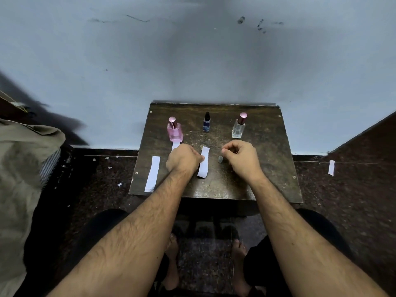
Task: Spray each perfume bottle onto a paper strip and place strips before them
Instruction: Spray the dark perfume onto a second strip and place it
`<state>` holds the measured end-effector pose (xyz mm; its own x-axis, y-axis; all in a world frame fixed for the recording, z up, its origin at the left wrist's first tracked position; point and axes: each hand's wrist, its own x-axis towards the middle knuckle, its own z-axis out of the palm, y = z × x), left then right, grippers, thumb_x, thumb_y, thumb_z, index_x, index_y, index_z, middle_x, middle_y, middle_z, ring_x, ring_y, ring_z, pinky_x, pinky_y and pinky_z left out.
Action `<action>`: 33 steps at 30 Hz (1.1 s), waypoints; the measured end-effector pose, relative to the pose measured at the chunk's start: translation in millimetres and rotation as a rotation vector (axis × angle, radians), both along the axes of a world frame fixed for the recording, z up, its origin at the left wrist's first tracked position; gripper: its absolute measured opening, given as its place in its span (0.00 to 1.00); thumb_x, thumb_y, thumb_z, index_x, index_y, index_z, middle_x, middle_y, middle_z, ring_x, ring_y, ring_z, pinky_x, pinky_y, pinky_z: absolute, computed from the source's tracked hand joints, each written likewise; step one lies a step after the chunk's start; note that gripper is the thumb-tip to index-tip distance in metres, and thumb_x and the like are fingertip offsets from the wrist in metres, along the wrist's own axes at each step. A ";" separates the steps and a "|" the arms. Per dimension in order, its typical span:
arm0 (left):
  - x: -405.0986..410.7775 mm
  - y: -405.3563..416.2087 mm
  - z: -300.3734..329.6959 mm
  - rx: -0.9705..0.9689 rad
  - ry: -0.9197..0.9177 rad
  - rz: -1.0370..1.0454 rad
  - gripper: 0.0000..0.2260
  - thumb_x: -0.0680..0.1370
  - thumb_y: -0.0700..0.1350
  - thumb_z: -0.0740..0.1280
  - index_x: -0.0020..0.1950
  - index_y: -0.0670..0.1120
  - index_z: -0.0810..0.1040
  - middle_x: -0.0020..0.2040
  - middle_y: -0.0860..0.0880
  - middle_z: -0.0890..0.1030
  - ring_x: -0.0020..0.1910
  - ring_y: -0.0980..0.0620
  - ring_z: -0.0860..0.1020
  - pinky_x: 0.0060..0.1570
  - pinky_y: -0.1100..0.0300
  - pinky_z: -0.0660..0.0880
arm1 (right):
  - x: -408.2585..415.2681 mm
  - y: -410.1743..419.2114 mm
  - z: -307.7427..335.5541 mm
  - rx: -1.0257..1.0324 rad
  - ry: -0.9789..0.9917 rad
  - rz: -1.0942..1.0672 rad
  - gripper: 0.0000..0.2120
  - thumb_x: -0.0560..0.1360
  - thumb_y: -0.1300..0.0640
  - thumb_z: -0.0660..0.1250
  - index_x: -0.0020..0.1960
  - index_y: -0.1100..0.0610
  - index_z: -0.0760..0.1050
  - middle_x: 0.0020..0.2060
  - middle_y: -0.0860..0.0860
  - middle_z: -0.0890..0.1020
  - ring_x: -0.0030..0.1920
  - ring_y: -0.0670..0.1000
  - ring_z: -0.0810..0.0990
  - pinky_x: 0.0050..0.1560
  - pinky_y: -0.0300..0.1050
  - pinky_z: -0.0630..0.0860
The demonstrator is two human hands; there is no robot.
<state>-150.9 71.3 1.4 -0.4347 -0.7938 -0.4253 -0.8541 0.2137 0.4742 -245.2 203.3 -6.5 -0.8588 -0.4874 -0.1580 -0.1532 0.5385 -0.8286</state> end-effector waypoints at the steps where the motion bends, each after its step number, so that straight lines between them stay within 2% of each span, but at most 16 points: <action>1: -0.4 1.4 0.4 -0.038 -0.017 -0.022 0.07 0.72 0.54 0.73 0.40 0.51 0.81 0.47 0.52 0.83 0.50 0.48 0.80 0.44 0.59 0.72 | 0.1 -0.1 -0.6 0.007 0.011 0.003 0.06 0.71 0.57 0.73 0.37 0.48 0.80 0.27 0.42 0.79 0.30 0.39 0.75 0.40 0.43 0.74; 3: -0.3 3.5 0.3 -0.083 -0.042 -0.044 0.08 0.72 0.54 0.72 0.45 0.51 0.83 0.49 0.50 0.84 0.51 0.47 0.81 0.44 0.58 0.73 | 0.2 -0.1 -0.8 0.019 0.027 0.009 0.06 0.72 0.57 0.73 0.38 0.49 0.80 0.28 0.41 0.79 0.31 0.39 0.75 0.40 0.40 0.72; 6: 0.1 4.7 0.4 -0.112 -0.061 -0.051 0.10 0.72 0.55 0.72 0.48 0.50 0.83 0.50 0.50 0.83 0.51 0.47 0.80 0.44 0.57 0.73 | 1.2 1.4 0.2 0.038 0.049 0.020 0.06 0.72 0.58 0.72 0.39 0.49 0.80 0.29 0.40 0.79 0.33 0.37 0.76 0.42 0.39 0.73; 10: 0.8 3.5 1.2 -0.087 -0.039 -0.035 0.09 0.72 0.55 0.73 0.40 0.51 0.79 0.48 0.50 0.84 0.51 0.47 0.80 0.45 0.58 0.74 | 3.6 3.5 1.0 0.119 0.103 0.085 0.04 0.73 0.58 0.70 0.43 0.50 0.81 0.37 0.43 0.82 0.40 0.45 0.79 0.48 0.42 0.76; 13: 2.6 1.9 3.5 -0.075 -0.007 -0.026 0.12 0.72 0.55 0.73 0.35 0.51 0.76 0.47 0.51 0.83 0.50 0.48 0.80 0.45 0.58 0.73 | 5.5 4.3 1.3 0.195 0.153 0.132 0.07 0.74 0.60 0.68 0.49 0.52 0.82 0.44 0.47 0.85 0.45 0.48 0.80 0.51 0.42 0.76; 17: 2.7 1.2 6.9 -0.091 0.059 -0.027 0.12 0.74 0.55 0.72 0.35 0.52 0.76 0.45 0.52 0.83 0.49 0.48 0.80 0.45 0.57 0.74 | 6.4 3.4 1.5 0.277 0.183 0.206 0.09 0.74 0.57 0.69 0.53 0.52 0.81 0.42 0.48 0.83 0.47 0.50 0.80 0.50 0.43 0.75; 22: -4.0 5.6 11.7 -0.127 0.196 -0.045 0.03 0.76 0.51 0.70 0.47 0.54 0.82 0.47 0.54 0.83 0.50 0.51 0.79 0.44 0.59 0.71 | 8.5 -1.7 -0.5 0.365 0.262 0.273 0.09 0.73 0.51 0.69 0.52 0.51 0.81 0.46 0.51 0.82 0.49 0.53 0.80 0.49 0.48 0.78; 25: -9.3 6.5 9.7 -0.125 0.283 -0.043 0.06 0.77 0.48 0.69 0.53 0.54 0.81 0.49 0.55 0.84 0.50 0.52 0.80 0.45 0.60 0.72 | 9.5 -3.3 0.5 0.391 0.289 0.301 0.09 0.74 0.50 0.68 0.53 0.49 0.80 0.48 0.50 0.82 0.51 0.52 0.80 0.49 0.50 0.78; 29: -16.4 5.5 4.4 -0.114 0.415 -0.046 0.09 0.77 0.44 0.69 0.57 0.50 0.81 0.47 0.54 0.84 0.47 0.53 0.81 0.47 0.59 0.76 | 7.0 -5.0 1.6 0.385 0.324 0.313 0.08 0.74 0.52 0.68 0.52 0.49 0.81 0.48 0.49 0.82 0.51 0.53 0.79 0.49 0.49 0.77; 33: -29.2 3.3 -2.5 -0.138 0.507 -0.025 0.14 0.76 0.43 0.71 0.62 0.47 0.79 0.54 0.50 0.82 0.53 0.52 0.80 0.54 0.58 0.75 | 0.9 -13.9 11.5 0.208 0.353 0.164 0.08 0.74 0.56 0.69 0.52 0.54 0.82 0.47 0.51 0.83 0.48 0.51 0.80 0.51 0.45 0.76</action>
<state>-180.2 74.6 -1.0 -0.5781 -0.8145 -0.0486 -0.5184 0.3206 0.7927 -244.3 189.4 5.0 -0.7916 -0.6107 0.0217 -0.5048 0.6335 -0.5864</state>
